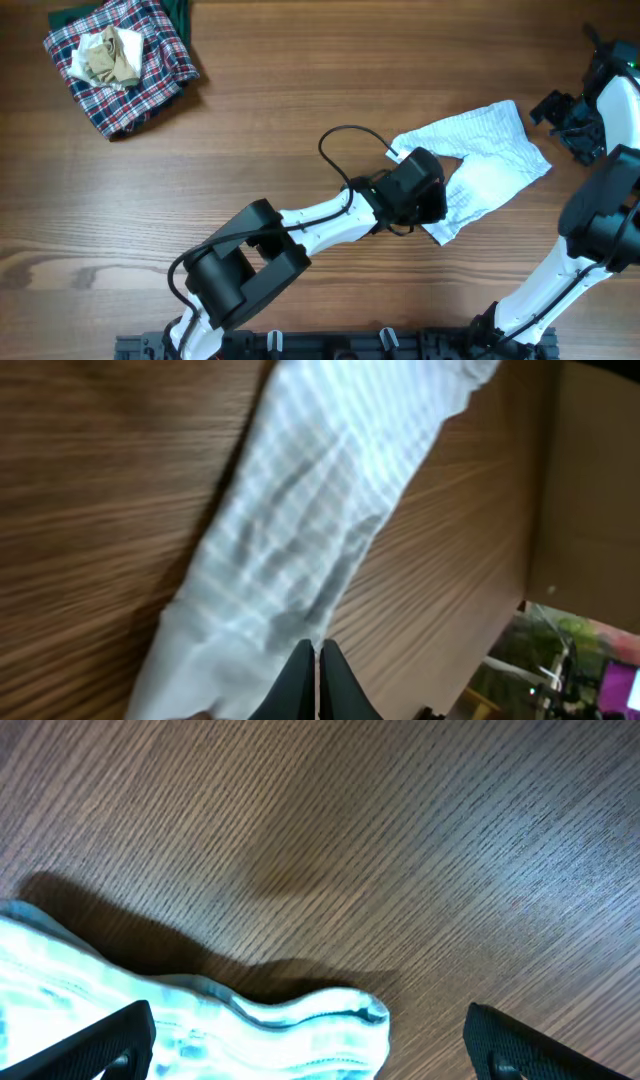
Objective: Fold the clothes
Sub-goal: 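Grasp the garment's left sleeve with the left gripper and drag it left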
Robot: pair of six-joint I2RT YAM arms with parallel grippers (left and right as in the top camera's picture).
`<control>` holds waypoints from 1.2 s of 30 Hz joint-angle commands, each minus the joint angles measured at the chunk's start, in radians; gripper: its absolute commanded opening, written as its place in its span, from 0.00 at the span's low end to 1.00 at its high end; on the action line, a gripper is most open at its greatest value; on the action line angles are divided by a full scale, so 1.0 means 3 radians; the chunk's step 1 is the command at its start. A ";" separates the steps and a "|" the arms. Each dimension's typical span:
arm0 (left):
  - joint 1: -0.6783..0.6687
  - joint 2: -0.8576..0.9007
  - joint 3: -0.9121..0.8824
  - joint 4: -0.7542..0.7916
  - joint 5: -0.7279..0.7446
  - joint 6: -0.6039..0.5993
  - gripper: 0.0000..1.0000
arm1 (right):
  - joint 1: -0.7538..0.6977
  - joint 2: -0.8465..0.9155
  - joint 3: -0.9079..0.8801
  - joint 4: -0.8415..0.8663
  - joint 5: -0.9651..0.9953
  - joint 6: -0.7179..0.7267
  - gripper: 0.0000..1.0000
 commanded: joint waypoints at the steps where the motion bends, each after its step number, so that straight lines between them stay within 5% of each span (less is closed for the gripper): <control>1: 0.0001 0.0051 0.0034 -0.0156 -0.0070 -0.0158 0.04 | -0.0001 0.0013 0.0045 0.0036 -0.0032 -0.0023 1.00; 22: 0.0198 0.0315 0.0037 -0.0256 0.0346 -0.0440 0.04 | -0.0001 0.0013 0.0045 0.0177 -0.0229 0.0041 1.00; 36: 0.1254 0.0315 0.0037 -0.1232 0.0374 -0.0237 0.04 | -0.0001 0.0013 0.0045 0.0144 -0.0230 0.0039 1.00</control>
